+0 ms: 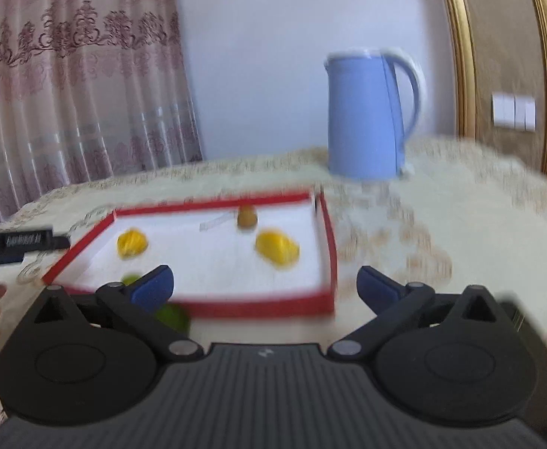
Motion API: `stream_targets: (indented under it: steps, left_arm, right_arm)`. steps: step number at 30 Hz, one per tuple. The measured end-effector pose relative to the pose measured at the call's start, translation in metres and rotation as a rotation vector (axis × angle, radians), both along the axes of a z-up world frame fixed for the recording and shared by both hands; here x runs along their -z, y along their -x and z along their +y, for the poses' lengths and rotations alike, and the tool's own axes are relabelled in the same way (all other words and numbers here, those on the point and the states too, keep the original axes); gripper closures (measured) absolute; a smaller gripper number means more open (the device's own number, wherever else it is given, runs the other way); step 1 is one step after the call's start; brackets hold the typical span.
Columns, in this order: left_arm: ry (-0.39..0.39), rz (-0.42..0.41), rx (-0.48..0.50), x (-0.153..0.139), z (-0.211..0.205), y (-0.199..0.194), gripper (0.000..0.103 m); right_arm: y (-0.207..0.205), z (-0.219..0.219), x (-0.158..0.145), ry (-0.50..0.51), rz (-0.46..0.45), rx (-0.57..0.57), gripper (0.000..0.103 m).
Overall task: Organize fruits
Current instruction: 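Move the left tool toward the dark cylindrical piece beside the tray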
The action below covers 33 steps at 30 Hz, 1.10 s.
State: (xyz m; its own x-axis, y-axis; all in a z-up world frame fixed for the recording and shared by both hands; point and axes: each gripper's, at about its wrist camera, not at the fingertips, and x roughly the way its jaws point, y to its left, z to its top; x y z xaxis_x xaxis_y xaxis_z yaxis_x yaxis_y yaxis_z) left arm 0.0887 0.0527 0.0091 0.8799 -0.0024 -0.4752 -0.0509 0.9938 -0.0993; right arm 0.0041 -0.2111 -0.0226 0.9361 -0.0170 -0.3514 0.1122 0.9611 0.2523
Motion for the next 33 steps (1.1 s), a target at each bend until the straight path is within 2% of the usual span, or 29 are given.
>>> stream_targets:
  steps: [3,5,6,9,13,21,25,28,33]
  left_arm:
    - [0.002,0.009,0.051,-0.004,0.0,0.015,0.011]
    - [-0.001,0.003,0.11,-0.005,0.0,0.032,0.011]
    - [-0.013,0.001,0.132,-0.004,-0.001,0.04,0.011]
    - [-0.077,-0.013,0.15,0.0,-0.006,0.062,0.011]
    - [-0.155,-0.016,0.161,0.01,-0.019,0.07,0.011]
    - [-0.319,0.008,0.189,0.029,-0.049,0.072,0.011]
    - [-0.317,0.025,0.192,0.03,-0.048,0.069,0.011]
    - [-0.298,0.073,0.205,0.033,-0.045,0.064,0.011]
    - [-0.303,0.067,0.22,0.034,-0.047,0.066,0.011]
  right_arm:
    - [-0.006,-0.001,0.013,-0.033,0.048,0.01,0.0]
    - [-0.006,0.0,0.019,-0.009,0.043,0.039,0.0]
    - [-0.01,0.0,0.021,-0.008,0.07,0.051,0.0]
    - [-0.014,-0.008,0.025,-0.061,0.094,0.043,0.0]
    - [-0.015,-0.022,0.033,-0.148,0.113,0.053,0.0]
    - [-0.011,-0.027,0.035,-0.197,0.087,0.046,0.0]
    - [-0.01,-0.03,0.036,-0.214,0.077,0.043,0.0]
    - [-0.01,-0.031,0.036,-0.22,0.074,0.042,0.0]
    - [-0.01,-0.031,0.036,-0.22,0.075,0.042,0.0]
